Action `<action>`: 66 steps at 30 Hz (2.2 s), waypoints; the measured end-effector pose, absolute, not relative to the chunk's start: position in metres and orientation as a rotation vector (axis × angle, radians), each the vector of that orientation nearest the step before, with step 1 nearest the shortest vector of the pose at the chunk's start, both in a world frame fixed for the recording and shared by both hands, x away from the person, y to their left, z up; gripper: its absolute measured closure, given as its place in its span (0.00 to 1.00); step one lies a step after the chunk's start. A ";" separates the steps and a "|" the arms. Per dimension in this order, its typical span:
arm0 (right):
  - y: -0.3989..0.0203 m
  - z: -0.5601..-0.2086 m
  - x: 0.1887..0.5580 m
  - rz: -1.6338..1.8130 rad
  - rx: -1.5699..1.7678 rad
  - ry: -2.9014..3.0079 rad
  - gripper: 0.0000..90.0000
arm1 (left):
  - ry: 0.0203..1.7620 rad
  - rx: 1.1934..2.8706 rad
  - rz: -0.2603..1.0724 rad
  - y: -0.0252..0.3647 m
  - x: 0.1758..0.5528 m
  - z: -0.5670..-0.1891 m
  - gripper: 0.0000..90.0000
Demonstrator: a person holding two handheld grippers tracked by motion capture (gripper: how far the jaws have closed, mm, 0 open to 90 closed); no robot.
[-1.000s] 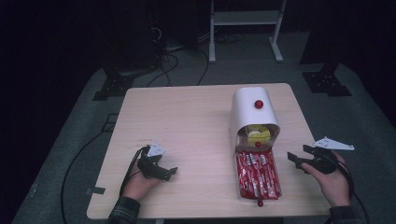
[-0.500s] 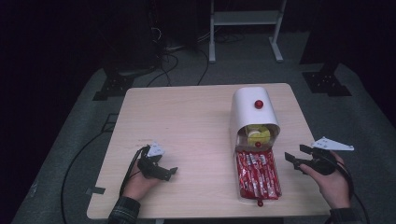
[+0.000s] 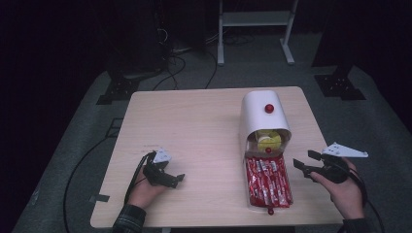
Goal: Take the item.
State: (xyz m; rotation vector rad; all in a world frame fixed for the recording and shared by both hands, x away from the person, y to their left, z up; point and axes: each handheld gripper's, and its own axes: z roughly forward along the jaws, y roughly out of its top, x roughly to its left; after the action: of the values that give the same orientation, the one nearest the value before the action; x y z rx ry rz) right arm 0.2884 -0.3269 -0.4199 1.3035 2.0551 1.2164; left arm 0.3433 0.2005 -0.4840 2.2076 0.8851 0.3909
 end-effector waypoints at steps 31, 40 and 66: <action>-0.304 -0.410 0.280 1.260 1.226 2.129 0.37 | 0.885 2.208 0.391 0.201 0.343 -0.484 0.00; -0.296 -0.409 0.278 1.268 1.201 2.153 0.38 | 0.885 2.207 0.391 0.201 0.343 -0.484 0.00; -0.265 -0.408 0.272 1.298 1.108 2.243 0.38 | 0.885 2.207 0.391 0.201 0.343 -0.484 0.00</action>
State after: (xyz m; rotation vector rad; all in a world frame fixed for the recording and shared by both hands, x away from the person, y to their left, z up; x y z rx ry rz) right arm 0.2719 -0.2645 -0.4082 1.1076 2.2429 1.2975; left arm 0.3433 0.2006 -0.4840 2.2073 0.8845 0.3911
